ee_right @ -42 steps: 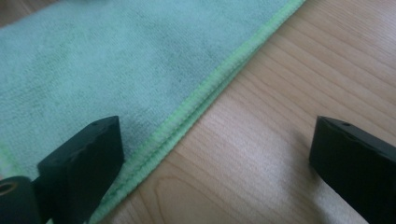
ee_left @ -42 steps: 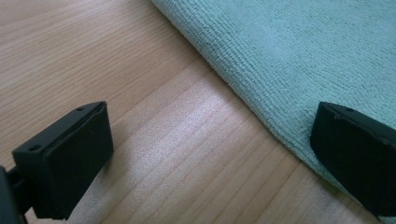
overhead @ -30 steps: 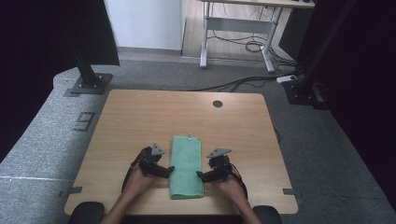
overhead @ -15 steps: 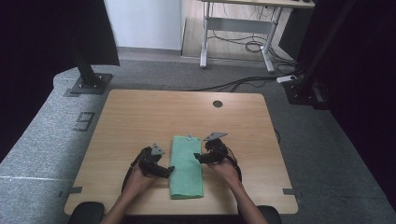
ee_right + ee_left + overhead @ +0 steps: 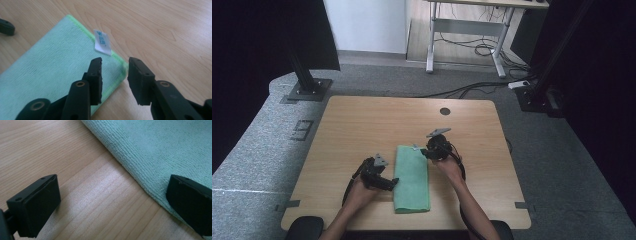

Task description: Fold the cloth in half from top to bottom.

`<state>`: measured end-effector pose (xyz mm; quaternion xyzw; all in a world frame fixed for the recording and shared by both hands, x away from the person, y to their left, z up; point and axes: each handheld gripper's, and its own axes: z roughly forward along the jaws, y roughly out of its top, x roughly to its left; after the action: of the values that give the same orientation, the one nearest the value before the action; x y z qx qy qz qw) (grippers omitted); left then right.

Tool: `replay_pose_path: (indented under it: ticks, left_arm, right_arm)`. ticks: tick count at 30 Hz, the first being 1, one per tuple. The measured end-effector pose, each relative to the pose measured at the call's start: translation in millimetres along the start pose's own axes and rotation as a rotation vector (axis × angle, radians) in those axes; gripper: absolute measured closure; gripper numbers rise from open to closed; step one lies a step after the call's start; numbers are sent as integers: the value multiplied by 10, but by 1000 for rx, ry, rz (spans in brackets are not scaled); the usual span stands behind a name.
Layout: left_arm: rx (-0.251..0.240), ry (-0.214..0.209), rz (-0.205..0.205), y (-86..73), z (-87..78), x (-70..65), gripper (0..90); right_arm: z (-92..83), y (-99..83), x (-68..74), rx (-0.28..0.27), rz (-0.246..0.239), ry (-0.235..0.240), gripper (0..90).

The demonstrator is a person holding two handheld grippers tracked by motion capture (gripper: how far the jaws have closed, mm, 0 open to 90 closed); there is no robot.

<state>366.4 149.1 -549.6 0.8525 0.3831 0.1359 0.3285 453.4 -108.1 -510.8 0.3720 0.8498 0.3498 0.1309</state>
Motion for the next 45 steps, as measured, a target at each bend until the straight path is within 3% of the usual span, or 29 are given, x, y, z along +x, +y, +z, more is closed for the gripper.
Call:
replay_pose_path:
  ticks: [4, 12, 16, 18, 21, 23, 28, 32, 45]
  left_arm:
    - [1, 0, 2, 0, -1, 1, 0]
    - [1, 0, 1, 0, -1, 1, 0]
    - [1, 1, 2, 0, -1, 1, 0]
    - [1, 0, 2, 0, -1, 1, 0]
    - [1, 0, 1, 0, -1, 1, 0]
    - [1, 0, 1, 0, -1, 1, 0]
    - [0, 0, 0, 0, 0, 0, 0]
    - [1, 0, 1, 0, -1, 0, 0]
    - [2, 4, -2, -1, -2, -4, 0]
  right_arm:
    - [101, 57, -33, 25, -10, -10, 646]
    - [327, 3, -48, 70, -37, -18, 510]
    - [344, -14, -88, 53, -8, 3, 486]
    - [340, -23, -84, 48, -13, 9, 538]
    - [333, -11, -62, 56, -27, 56, 728]
    - [337, 2, -51, 66, -19, 80, 809]
    - [337, 33, -23, 89, -7, 72, 844]
    - [283, 60, 31, 91, -28, 47, 848]
    - [-182, 139, 152, -20, -97, 98, 846]
